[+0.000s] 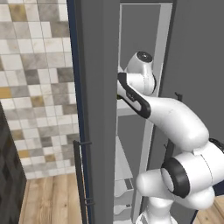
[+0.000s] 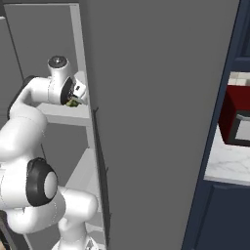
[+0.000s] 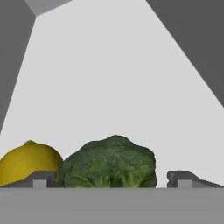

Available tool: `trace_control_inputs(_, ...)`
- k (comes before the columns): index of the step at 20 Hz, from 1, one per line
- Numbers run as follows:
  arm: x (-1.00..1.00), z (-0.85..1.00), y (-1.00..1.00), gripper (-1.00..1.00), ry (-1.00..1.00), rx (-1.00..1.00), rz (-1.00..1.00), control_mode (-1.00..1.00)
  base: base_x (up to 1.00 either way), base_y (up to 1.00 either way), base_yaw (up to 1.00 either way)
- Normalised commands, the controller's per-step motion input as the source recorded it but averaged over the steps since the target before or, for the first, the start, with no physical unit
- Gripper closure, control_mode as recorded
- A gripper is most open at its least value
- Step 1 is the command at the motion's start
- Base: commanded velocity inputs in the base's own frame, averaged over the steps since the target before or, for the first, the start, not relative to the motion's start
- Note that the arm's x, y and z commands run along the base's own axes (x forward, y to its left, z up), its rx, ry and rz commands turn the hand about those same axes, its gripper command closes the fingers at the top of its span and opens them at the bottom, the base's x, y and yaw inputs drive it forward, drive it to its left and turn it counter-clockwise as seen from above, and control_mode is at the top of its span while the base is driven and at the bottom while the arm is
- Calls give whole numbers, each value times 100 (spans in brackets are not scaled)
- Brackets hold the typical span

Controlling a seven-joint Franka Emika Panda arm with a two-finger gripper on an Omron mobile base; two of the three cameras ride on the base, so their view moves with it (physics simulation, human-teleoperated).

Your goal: Take the lemon and broccoli out of the freezer and place them in the tupperware container on the counter. Then put the tupperware containing the vegetables back in the freezer.

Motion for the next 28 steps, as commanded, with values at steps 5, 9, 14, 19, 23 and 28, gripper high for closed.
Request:
trace_control_inputs(5,32,-12,0,-100,7,0,-1,-100,0,0,0)
trace_control_inputs(9,20,-14,0,-100,10,0,0,-100,0,0,0)
trace_control_inputs(14,0,-25,21,100,15,0,-1,-100,0,0,0)
trace_control_inputs(19,-2,-21,26,100,11,0,-2,-100,0,0,0)
trace_control_inputs(23,-26,-3,7,100,1,0,-2,-100,0,0,0)
trace_control_inputs(28,-57,0,0,100,-7,0,-3,-100,0,0,0)
